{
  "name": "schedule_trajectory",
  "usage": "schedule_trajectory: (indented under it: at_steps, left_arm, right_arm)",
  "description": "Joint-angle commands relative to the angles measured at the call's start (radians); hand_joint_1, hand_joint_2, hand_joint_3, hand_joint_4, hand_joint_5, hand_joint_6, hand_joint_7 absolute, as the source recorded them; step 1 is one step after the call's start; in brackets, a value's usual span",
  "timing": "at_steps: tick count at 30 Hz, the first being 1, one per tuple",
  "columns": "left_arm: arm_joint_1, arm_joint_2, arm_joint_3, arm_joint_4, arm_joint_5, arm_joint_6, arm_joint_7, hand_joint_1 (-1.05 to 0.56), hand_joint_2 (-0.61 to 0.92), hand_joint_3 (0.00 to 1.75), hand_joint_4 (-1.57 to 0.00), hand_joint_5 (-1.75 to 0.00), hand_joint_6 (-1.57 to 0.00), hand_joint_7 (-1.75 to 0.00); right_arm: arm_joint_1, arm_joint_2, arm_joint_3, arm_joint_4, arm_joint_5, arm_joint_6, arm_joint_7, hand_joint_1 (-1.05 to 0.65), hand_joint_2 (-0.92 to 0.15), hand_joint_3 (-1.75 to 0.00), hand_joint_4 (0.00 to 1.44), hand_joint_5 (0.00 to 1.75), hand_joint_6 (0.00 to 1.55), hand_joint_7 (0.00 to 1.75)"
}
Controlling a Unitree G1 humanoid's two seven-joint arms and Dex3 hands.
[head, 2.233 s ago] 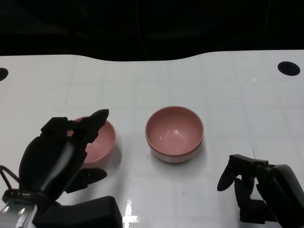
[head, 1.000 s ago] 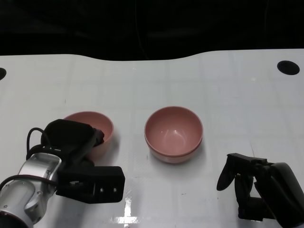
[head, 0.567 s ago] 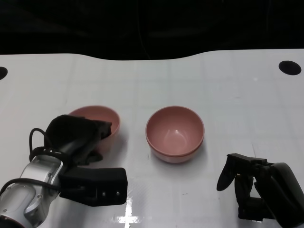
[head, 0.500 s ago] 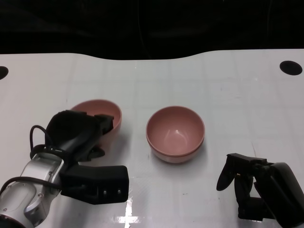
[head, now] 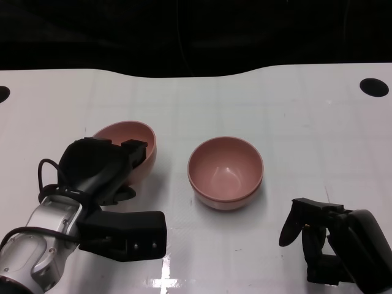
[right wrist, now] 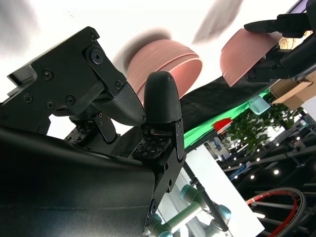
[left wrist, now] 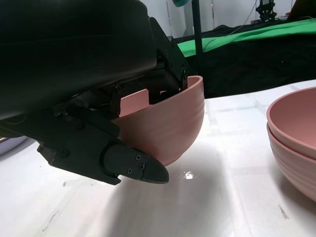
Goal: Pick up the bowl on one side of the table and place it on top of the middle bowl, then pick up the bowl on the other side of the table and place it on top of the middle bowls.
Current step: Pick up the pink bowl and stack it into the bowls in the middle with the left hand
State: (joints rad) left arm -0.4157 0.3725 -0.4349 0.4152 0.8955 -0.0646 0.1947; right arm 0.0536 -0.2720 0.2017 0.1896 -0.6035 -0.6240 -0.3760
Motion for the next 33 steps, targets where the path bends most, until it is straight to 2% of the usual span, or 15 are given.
schedule_trajectory:
  at_steps: [1, 12, 13, 14, 15, 16, 19, 24, 30, 33]
  left_arm:
    - [0.007, 0.019, 0.004, -0.012, 0.000, 0.005, 0.012, -0.23, 0.88, 0.19, -0.86, -1.75, -0.62, -1.61]
    - [0.004, 0.013, 0.010, -0.043, -0.007, -0.016, 0.032, -0.23, 0.88, 0.20, -0.86, -1.75, -0.63, -1.60]
    - [0.002, 0.009, 0.014, -0.066, -0.012, -0.031, 0.047, -0.22, 0.81, 0.33, -0.85, -1.75, -0.68, -1.55]
    - [-0.018, -0.030, 0.015, -0.094, -0.032, -0.072, 0.090, -0.22, 0.71, 0.53, -0.85, -1.75, -0.71, -1.53]
    - [-0.033, -0.057, 0.015, -0.111, -0.045, -0.101, 0.120, -0.23, 0.60, 0.82, -0.89, -1.75, -0.77, -1.48]
    - [-0.042, -0.075, 0.013, -0.116, -0.054, -0.119, 0.139, -0.24, 0.55, 0.94, -0.90, -1.75, -0.80, -1.46]
    - [-0.057, -0.109, 0.006, -0.108, -0.055, -0.154, 0.173, -0.24, 0.45, 1.13, -0.91, -1.75, -0.80, -1.46]
    - [-0.062, -0.123, 0.012, -0.099, -0.046, -0.172, 0.183, -0.23, 0.40, 1.19, -0.92, -1.75, -0.80, -1.47]
    - [-0.063, -0.135, 0.007, -0.107, -0.051, -0.175, 0.166, -0.22, 0.43, 1.08, -0.90, -1.75, -0.82, -1.35]
    - [-0.066, -0.142, 0.001, -0.101, -0.055, -0.182, 0.158, -0.21, 0.45, 1.08, -0.90, -1.75, -0.83, -1.37]
  right_arm:
    - [0.000, -0.002, -0.006, 0.006, 0.004, -0.005, -0.004, -0.10, -0.15, -1.66, 0.96, 1.75, 0.84, 1.52]
    - [0.001, -0.001, -0.006, 0.002, 0.005, -0.001, -0.001, -0.10, -0.15, -1.66, 0.96, 1.75, 0.84, 1.52]
    - [0.002, 0.000, -0.006, 0.000, 0.005, 0.001, 0.001, -0.11, -0.16, -1.66, 0.96, 1.75, 0.84, 1.52]
    - [0.004, 0.002, -0.003, -0.003, 0.004, 0.003, 0.003, -0.11, -0.16, -1.66, 0.96, 1.75, 0.84, 1.52]
    - [0.005, 0.004, -0.001, -0.004, 0.003, 0.005, 0.004, -0.10, -0.16, -1.66, 0.97, 1.75, 0.85, 1.53]
    - [0.006, 0.005, 0.000, -0.005, 0.003, 0.005, 0.004, -0.10, -0.15, -1.66, 0.97, 1.75, 0.85, 1.53]
    - [0.005, 0.004, 0.000, -0.005, -0.008, 0.005, -0.001, -0.10, -0.15, -1.66, 0.97, 1.75, 0.84, 1.53]
    - [0.006, 0.005, -0.002, -0.005, -0.005, 0.005, 0.004, -0.10, -0.15, -1.65, 0.97, 1.75, 0.84, 1.52]
    - [0.005, 0.005, -0.002, -0.002, -0.004, 0.004, 0.007, -0.10, -0.15, -1.65, 0.97, 1.75, 0.84, 1.53]
    - [0.005, 0.004, -0.002, -0.001, 0.000, 0.002, 0.009, -0.10, -0.15, -1.65, 0.97, 1.75, 0.84, 1.52]
